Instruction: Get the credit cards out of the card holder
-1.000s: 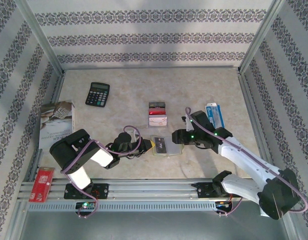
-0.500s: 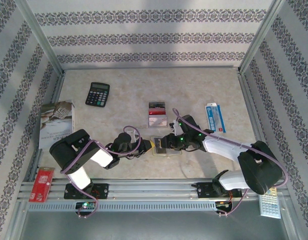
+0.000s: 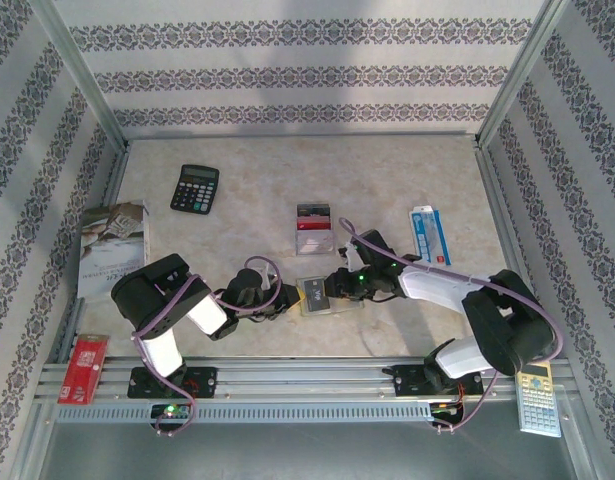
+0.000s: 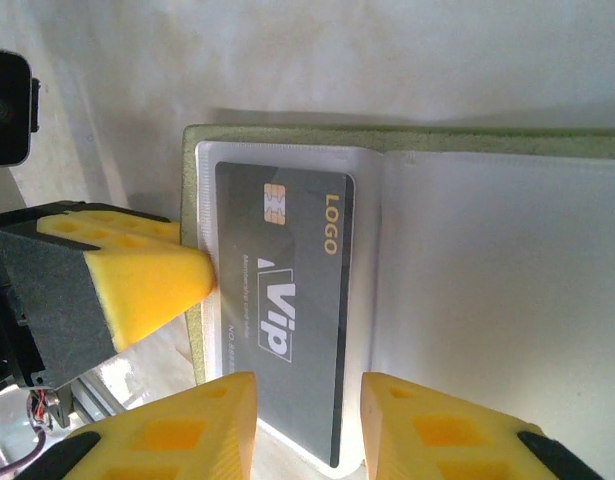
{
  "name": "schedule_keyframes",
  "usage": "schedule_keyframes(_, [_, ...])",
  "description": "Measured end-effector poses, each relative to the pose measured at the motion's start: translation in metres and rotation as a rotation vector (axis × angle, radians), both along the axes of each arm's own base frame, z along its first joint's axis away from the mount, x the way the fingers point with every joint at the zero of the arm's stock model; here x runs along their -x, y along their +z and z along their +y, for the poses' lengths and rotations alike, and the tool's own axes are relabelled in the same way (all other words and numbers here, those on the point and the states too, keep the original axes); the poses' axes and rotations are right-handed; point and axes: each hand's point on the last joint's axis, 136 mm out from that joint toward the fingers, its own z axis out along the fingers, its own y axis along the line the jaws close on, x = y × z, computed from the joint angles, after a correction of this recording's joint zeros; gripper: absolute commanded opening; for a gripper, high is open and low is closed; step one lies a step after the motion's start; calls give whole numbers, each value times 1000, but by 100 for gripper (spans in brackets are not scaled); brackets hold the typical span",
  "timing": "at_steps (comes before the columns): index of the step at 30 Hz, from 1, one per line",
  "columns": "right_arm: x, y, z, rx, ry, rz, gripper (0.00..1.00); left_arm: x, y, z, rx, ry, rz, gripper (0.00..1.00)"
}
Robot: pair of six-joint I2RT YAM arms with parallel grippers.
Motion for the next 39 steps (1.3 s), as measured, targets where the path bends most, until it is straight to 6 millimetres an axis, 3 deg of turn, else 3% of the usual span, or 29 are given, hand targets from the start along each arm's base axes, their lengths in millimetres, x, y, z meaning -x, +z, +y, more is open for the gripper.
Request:
schedule_keyframes(23, [-2,-14,15,28,45,20,33,0,0,0,0,0,0,0])
schedule_keyframes(39, [-5,-13,10,-88,15,48,23,-1,1,-1,11,0,-12,0])
